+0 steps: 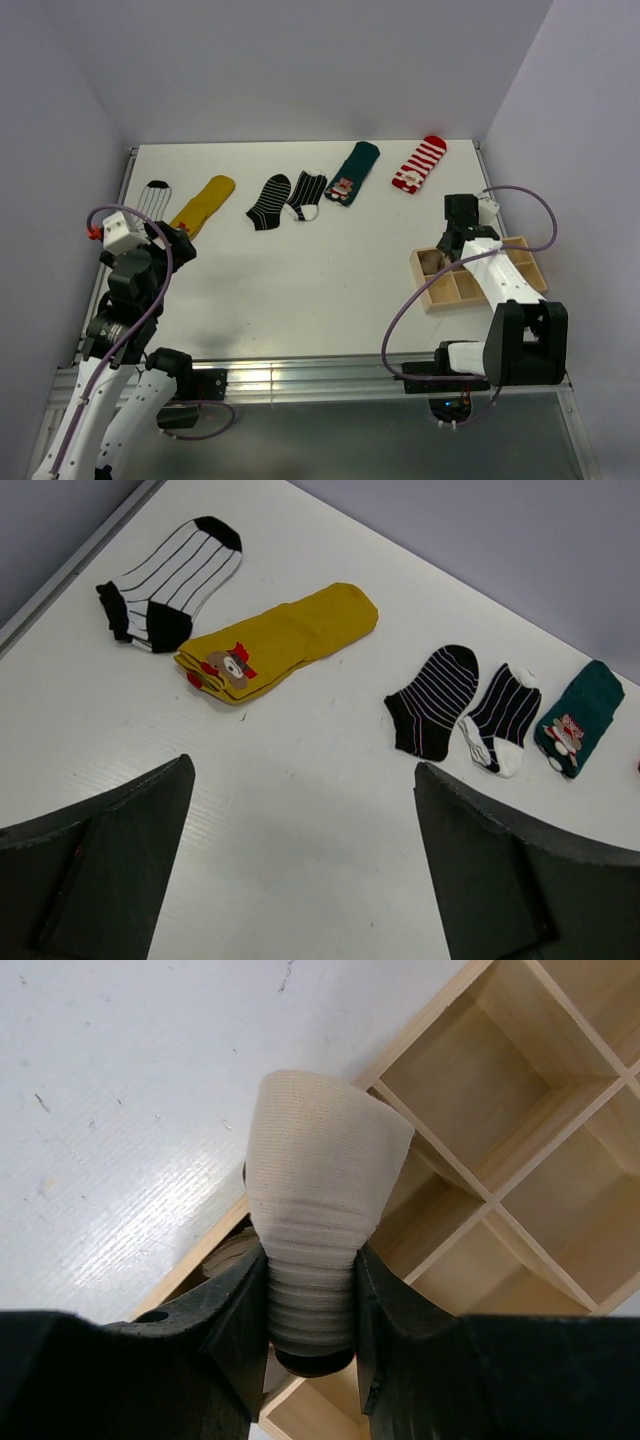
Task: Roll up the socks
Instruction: Place the sock in the storage box.
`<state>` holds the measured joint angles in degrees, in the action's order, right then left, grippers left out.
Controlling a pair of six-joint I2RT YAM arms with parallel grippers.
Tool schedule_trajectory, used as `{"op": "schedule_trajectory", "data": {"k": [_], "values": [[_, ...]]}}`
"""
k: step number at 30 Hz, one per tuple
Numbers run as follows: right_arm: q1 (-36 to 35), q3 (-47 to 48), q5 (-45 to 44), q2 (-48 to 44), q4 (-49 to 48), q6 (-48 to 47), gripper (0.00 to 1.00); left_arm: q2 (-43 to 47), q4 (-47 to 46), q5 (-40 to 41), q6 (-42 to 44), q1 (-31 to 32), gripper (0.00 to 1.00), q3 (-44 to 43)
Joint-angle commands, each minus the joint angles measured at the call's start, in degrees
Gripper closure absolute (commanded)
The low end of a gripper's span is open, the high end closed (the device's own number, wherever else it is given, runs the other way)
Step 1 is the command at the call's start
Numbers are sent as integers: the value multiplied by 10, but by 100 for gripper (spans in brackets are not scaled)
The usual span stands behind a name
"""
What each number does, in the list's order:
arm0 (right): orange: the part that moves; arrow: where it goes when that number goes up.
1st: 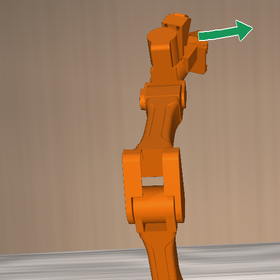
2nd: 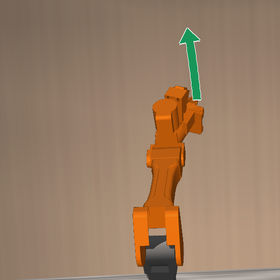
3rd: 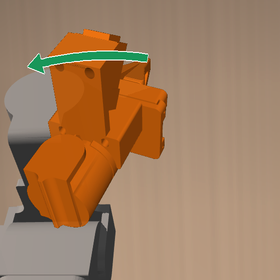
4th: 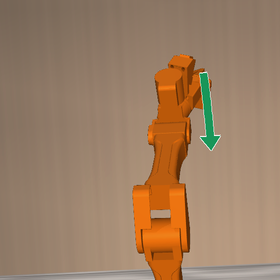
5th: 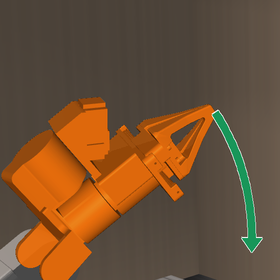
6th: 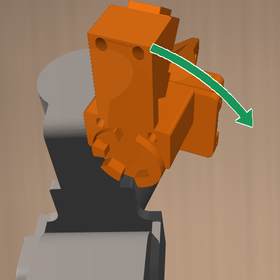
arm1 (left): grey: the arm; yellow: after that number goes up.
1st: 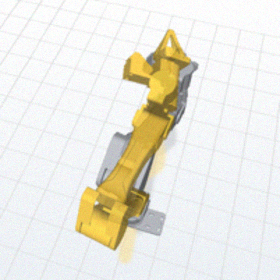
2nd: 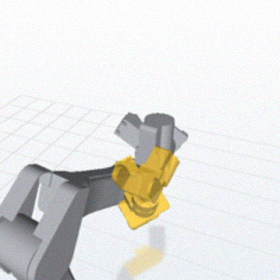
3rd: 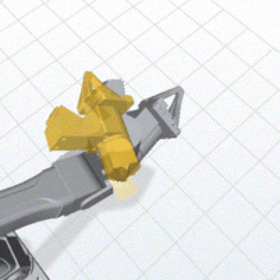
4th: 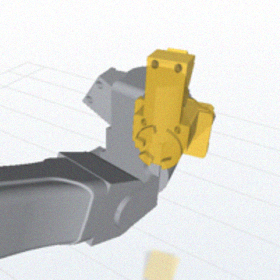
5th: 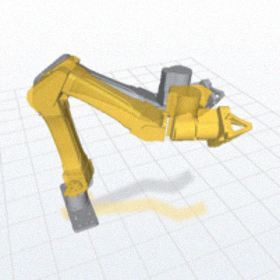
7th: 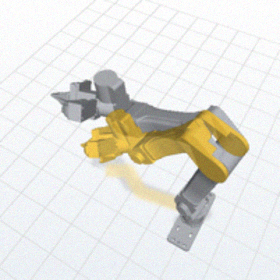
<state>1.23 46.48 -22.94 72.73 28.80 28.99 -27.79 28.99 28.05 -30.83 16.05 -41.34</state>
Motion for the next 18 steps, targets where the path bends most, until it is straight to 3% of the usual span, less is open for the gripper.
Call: {"op": "schedule_trajectory", "data": {"k": [1, 10, 18], "values": [[12, -7, 10, 14, -25, -4, 100, 9, -3, 13, 9, 4, 3, 5], [71, -31, 34, 18, -23, 4, 100, 19, -6, 11, 10, 8, 3, 8], [75, -36, -66, -71, 25, 44, 100, 19, -7, 8, 12, 10, 3, 8]]}}
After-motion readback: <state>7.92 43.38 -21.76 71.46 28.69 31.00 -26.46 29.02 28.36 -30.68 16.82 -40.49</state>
